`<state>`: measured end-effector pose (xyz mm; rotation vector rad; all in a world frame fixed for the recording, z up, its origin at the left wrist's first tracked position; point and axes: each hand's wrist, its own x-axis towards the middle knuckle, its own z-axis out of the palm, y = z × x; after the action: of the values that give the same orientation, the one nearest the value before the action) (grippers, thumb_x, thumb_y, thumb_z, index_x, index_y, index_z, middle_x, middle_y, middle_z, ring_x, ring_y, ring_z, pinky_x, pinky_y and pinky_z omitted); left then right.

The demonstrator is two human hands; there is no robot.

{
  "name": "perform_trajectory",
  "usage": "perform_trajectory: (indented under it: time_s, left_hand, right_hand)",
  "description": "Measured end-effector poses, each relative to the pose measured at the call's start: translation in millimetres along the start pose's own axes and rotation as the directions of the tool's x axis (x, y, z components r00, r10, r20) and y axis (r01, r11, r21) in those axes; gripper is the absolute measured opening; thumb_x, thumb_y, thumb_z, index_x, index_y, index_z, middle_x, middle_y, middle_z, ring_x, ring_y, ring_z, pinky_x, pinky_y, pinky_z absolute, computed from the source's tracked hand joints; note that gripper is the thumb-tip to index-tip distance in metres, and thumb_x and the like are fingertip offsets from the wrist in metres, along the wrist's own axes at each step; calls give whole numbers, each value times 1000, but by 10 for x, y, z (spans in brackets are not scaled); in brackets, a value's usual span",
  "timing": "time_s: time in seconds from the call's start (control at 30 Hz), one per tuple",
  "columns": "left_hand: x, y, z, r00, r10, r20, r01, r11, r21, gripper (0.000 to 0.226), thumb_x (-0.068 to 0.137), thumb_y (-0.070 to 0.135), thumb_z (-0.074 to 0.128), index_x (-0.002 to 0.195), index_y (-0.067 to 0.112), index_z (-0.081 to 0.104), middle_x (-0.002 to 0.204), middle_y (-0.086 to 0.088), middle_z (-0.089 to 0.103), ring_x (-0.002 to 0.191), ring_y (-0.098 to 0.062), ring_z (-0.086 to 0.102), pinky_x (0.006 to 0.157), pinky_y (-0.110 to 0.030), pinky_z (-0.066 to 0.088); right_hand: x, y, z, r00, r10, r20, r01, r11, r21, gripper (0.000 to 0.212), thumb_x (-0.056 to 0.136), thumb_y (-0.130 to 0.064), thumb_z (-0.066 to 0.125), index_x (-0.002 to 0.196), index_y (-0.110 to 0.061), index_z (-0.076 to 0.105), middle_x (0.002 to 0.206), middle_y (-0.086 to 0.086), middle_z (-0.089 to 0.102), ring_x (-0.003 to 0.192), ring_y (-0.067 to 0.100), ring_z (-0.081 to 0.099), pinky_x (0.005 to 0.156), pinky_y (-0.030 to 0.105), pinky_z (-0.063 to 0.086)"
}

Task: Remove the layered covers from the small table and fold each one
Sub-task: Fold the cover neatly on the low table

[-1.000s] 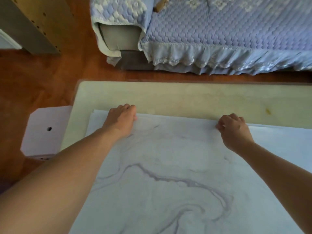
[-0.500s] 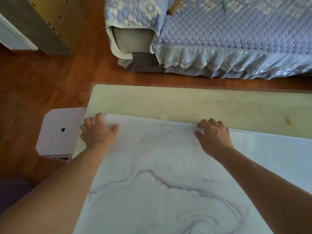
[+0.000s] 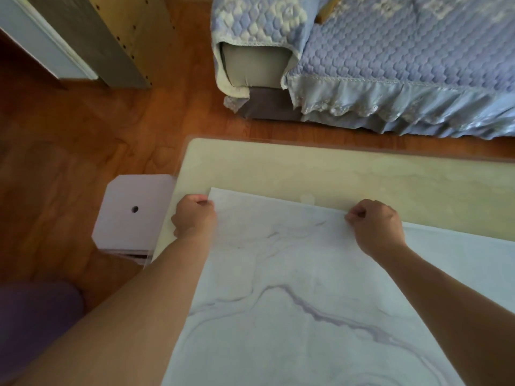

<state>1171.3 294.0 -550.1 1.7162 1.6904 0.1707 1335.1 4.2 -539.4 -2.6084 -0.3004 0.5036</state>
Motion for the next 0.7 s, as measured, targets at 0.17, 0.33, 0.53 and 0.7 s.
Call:
perform_trajectory:
  time_s: [0.17,0.33,0.53,0.7]
  left_hand:
    - [-19,-7,30,1000,21,-23,-20,1000,24,9,88,28,68,95,33,68,110,-1,72,115,-34,59,100,-46,49]
    - [-23,-11,39,999,29,-46,-28,999,16,7,91,28,66,94,34,67,108,2,72,116,-33,57,101,-46,48]
    - [-279,50,45,972,232,-42,-204,917,343,28,93,35,64,119,25,61,124,-11,59,118,-38,48,93,-50,42]
    - [-798,-40,246,497,772,397,-828,285,484,60,95,49,45,150,26,43,152,-13,43,136,-37,42,106,-50,39]
  right_hand:
    - [13,15,26,1000,-22,-3,22,999,-30,6,90,-16,66,86,-16,69,92,9,67,96,36,57,85,44,48]
    - [46,20,20,1000,-13,22,14,999,-43,7,93,-17,63,88,-16,69,94,9,66,98,36,56,86,42,48]
    - [31,2,19,1000,-13,5,14,998,-60,8,94,-18,62,90,-17,69,97,9,67,98,35,57,85,42,49]
    - [8,-27,35,1000,-2,-3,1,996,-90,8,94,-19,61,94,-17,68,100,10,66,100,36,56,85,41,48]
